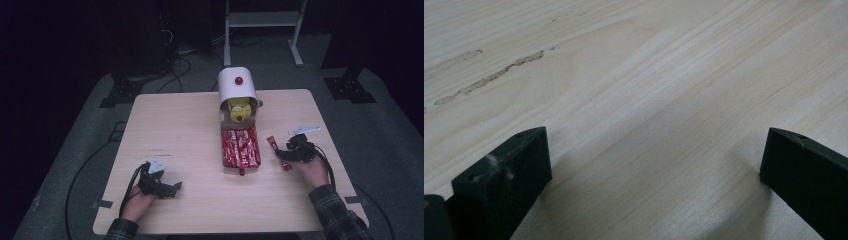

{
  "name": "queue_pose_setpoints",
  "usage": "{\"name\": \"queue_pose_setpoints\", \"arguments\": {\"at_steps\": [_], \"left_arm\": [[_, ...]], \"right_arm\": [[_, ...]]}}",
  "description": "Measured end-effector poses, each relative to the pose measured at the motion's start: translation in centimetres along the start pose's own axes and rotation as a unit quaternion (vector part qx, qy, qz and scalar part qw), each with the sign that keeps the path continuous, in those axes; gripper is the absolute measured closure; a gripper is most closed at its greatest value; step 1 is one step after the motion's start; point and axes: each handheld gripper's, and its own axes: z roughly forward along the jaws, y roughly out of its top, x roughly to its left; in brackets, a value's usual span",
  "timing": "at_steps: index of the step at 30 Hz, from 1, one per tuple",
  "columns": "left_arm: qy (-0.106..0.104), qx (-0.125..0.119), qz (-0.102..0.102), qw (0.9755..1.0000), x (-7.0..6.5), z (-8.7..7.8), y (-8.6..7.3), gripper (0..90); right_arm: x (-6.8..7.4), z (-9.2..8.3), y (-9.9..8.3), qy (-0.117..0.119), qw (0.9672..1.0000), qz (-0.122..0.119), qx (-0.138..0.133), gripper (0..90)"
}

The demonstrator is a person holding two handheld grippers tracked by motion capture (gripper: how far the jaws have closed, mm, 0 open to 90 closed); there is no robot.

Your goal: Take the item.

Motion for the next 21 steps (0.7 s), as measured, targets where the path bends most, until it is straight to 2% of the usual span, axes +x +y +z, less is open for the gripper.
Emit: {"name": "queue_pose_setpoints", "arguments": {"at_steps": [3,10,13,21], "left_arm": [[0.0,0.0,0.0,1.0,0.0,0.0,0.0,0.0],[0.0,0.0,0.0,1.0,0.0,0.0,0.0,0.0],[0.0,0.0,0.0,1.0,0.0,0.0,0.0,0.0],[0.0,0.0,0.0,1.0,0.0,0.0,0.0,0.0]], "right_arm": [[0.2,-0.4,0.0,-0.01,1.0,-0.001,0.0,25.5],[0.1,-1.1,0.0,-0.009,0.9998,0.013,-0.009,14.1],[0.2,-1.5,0.0,-0.007,0.9996,0.023,-0.013,11.4],[0.7,-2.4,-1.0,-0.001,0.9997,0.018,-0.015,7.6]]}}
